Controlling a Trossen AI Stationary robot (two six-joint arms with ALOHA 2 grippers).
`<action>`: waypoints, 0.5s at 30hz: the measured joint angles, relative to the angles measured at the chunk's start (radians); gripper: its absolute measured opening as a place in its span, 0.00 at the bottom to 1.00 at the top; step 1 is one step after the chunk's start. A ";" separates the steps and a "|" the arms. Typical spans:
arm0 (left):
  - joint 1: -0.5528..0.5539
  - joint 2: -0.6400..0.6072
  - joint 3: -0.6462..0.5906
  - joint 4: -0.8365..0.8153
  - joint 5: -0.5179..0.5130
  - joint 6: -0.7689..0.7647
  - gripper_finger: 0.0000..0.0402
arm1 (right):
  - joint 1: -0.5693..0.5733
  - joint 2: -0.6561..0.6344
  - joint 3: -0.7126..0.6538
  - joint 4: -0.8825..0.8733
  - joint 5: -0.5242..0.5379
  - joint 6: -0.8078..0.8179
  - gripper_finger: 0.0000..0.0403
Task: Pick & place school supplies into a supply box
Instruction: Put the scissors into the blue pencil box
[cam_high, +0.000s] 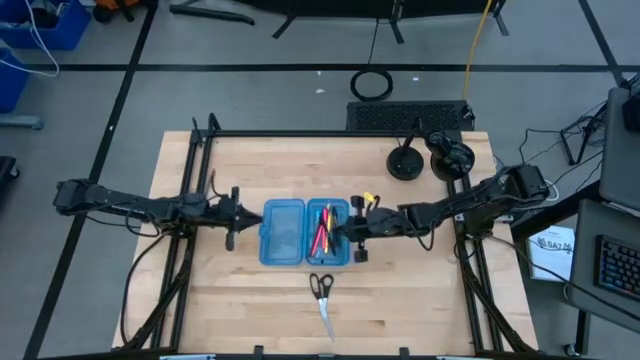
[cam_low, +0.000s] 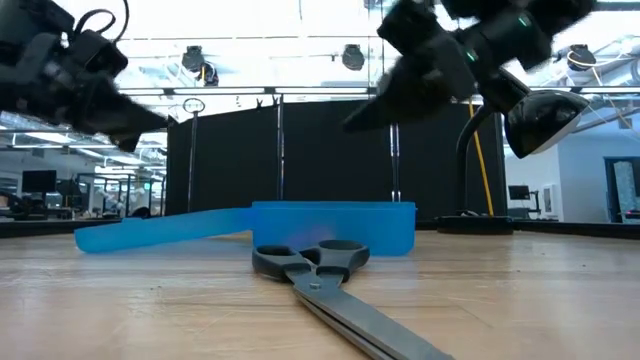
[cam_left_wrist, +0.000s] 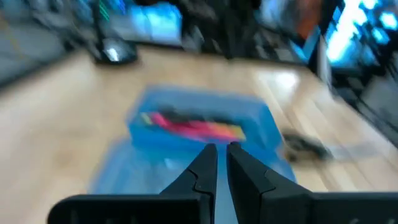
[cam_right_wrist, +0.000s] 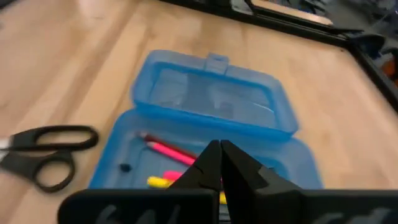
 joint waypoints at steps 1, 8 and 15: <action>-0.007 0.000 0.000 -0.041 0.028 -0.002 0.09 | 0.004 0.000 -0.042 0.063 -0.022 -0.001 0.01; -0.134 0.004 -0.001 -0.009 -0.010 -0.088 0.09 | 0.003 -0.146 -0.326 0.290 -0.118 -0.032 0.00; -0.202 0.006 0.000 0.083 -0.347 -0.111 0.09 | -0.105 -0.599 -0.518 0.177 -0.124 -0.025 0.00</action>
